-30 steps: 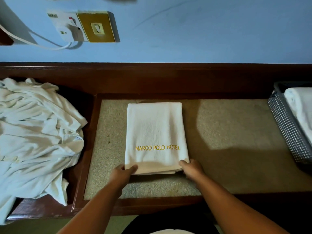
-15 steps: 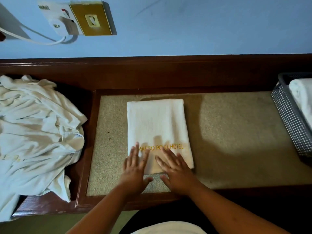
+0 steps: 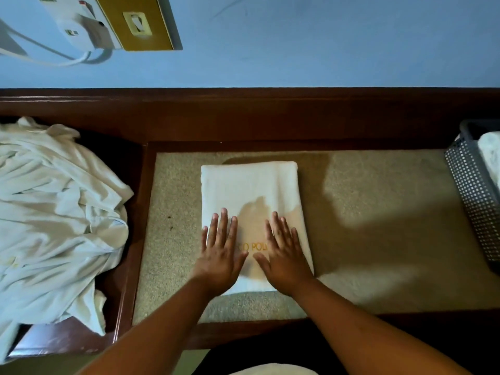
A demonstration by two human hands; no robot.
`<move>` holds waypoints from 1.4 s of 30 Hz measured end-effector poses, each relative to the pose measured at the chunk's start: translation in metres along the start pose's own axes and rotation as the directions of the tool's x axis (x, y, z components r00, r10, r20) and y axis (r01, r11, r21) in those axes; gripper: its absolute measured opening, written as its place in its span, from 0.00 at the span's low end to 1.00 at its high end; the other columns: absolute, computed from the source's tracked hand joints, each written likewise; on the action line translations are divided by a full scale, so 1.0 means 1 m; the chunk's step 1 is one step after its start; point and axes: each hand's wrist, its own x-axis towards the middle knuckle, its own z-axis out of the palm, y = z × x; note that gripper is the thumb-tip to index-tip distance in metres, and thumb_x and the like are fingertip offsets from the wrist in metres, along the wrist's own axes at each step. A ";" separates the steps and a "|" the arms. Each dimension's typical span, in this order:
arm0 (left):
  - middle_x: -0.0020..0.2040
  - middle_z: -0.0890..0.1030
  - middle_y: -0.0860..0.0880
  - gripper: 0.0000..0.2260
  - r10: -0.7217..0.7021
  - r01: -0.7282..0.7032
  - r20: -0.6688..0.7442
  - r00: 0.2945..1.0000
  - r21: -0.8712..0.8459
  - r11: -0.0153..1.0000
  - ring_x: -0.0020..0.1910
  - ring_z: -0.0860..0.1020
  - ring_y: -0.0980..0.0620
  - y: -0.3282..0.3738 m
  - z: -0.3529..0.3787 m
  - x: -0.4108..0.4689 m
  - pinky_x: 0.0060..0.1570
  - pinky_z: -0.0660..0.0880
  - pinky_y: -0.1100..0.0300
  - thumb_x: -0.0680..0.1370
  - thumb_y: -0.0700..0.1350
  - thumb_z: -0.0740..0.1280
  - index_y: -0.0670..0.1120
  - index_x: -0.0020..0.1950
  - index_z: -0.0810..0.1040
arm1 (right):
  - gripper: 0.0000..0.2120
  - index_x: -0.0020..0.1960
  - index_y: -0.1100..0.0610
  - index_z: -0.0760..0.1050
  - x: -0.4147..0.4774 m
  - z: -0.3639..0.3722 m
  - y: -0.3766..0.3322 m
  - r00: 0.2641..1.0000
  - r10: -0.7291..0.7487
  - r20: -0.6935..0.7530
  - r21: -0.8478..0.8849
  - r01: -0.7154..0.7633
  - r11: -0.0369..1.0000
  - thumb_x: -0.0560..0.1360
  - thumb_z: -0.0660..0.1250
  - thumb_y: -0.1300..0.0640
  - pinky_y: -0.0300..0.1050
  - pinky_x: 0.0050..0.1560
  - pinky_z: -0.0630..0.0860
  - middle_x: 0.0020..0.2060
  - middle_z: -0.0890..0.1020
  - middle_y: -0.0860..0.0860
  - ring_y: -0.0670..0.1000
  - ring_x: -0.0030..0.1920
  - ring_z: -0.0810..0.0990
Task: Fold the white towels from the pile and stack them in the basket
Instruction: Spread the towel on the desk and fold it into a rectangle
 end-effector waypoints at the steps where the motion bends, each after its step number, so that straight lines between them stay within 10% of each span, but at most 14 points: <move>1: 0.80 0.30 0.46 0.33 0.010 -0.010 0.003 1.000 -0.001 1.000 0.79 0.31 0.45 0.002 -0.001 0.015 0.77 0.35 0.46 0.84 0.62 0.45 0.47 0.82 0.36 | 0.37 0.82 0.54 0.38 0.015 -0.001 0.000 1.000 -0.025 0.004 0.002 0.025 1.000 0.81 0.44 0.35 0.53 0.78 0.35 0.79 0.33 0.52 0.52 0.79 0.31; 10: 0.81 0.32 0.46 0.36 -0.241 0.241 0.001 0.971 -0.051 0.969 0.80 0.33 0.44 -0.020 0.014 0.051 0.78 0.40 0.42 0.81 0.64 0.45 0.48 0.82 0.35 | 0.38 0.82 0.54 0.37 0.065 -0.005 0.051 0.945 0.324 -0.034 0.002 -0.324 0.946 0.79 0.41 0.36 0.60 0.78 0.41 0.79 0.33 0.53 0.56 0.80 0.37; 16: 0.83 0.39 0.47 0.32 -0.016 0.007 -0.136 0.991 -0.066 0.998 0.81 0.39 0.46 -0.043 -0.011 0.134 0.79 0.44 0.42 0.83 0.59 0.47 0.47 0.83 0.44 | 0.34 0.82 0.54 0.48 0.137 -0.024 0.044 0.987 -0.022 -0.161 -0.006 0.021 1.000 0.80 0.51 0.42 0.60 0.79 0.47 0.81 0.45 0.54 0.55 0.81 0.43; 21: 0.83 0.42 0.46 0.40 -0.443 0.436 0.002 0.896 -0.186 0.881 0.82 0.44 0.44 -0.079 -0.007 0.144 0.78 0.47 0.40 0.77 0.71 0.42 0.49 0.83 0.41 | 0.36 0.82 0.50 0.40 0.156 -0.011 0.068 0.948 0.315 -0.046 0.008 -0.315 0.949 0.79 0.40 0.36 0.62 0.78 0.46 0.81 0.40 0.51 0.57 0.81 0.41; 24: 0.79 0.59 0.39 0.42 -0.485 0.461 -0.039 0.874 -0.251 0.851 0.77 0.60 0.37 -0.076 -0.012 0.131 0.72 0.60 0.39 0.78 0.70 0.49 0.43 0.82 0.50 | 0.36 0.82 0.55 0.47 0.142 -0.016 0.065 0.901 0.414 -0.134 0.155 -0.393 0.906 0.79 0.49 0.39 0.60 0.75 0.56 0.80 0.53 0.58 0.61 0.79 0.55; 30: 0.55 0.82 0.46 0.37 -0.622 0.598 0.233 0.747 -0.645 0.476 0.52 0.82 0.43 -0.044 0.000 0.071 0.52 0.81 0.44 0.67 0.69 0.74 0.46 0.66 0.72 | 0.36 0.72 0.56 0.68 0.068 -0.002 0.042 0.760 0.650 0.018 0.620 -0.518 0.589 0.73 0.69 0.36 0.47 0.55 0.76 0.63 0.78 0.55 0.56 0.61 0.79; 34: 0.49 0.87 0.46 0.25 -0.487 0.450 0.313 0.815 -0.872 0.193 0.46 0.86 0.43 -0.029 -0.026 0.053 0.47 0.83 0.39 0.68 0.59 0.79 0.50 0.60 0.80 | 0.24 0.62 0.54 0.77 0.055 -0.019 0.048 0.787 0.553 0.275 0.846 -0.471 0.250 0.70 0.79 0.49 0.55 0.50 0.83 0.53 0.85 0.54 0.52 0.49 0.85; 38: 0.53 0.85 0.39 0.16 -0.387 0.346 0.318 0.866 -0.938 0.004 0.52 0.84 0.35 0.003 -0.062 0.042 0.51 0.80 0.34 0.76 0.44 0.74 0.46 0.63 0.79 | 0.18 0.60 0.57 0.79 0.048 -0.057 0.054 0.822 0.511 0.251 0.877 -0.417 0.239 0.72 0.76 0.59 0.52 0.49 0.83 0.48 0.86 0.53 0.52 0.46 0.86; 42: 0.52 0.84 0.34 0.13 -0.273 0.316 0.299 0.914 -0.949 0.019 0.48 0.84 0.32 0.052 -0.092 0.032 0.47 0.81 0.36 0.78 0.43 0.69 0.43 0.63 0.79 | 0.15 0.59 0.58 0.79 0.006 -0.101 0.077 0.819 0.532 0.216 0.917 -0.358 0.177 0.74 0.74 0.61 0.45 0.40 0.81 0.46 0.86 0.54 0.52 0.42 0.85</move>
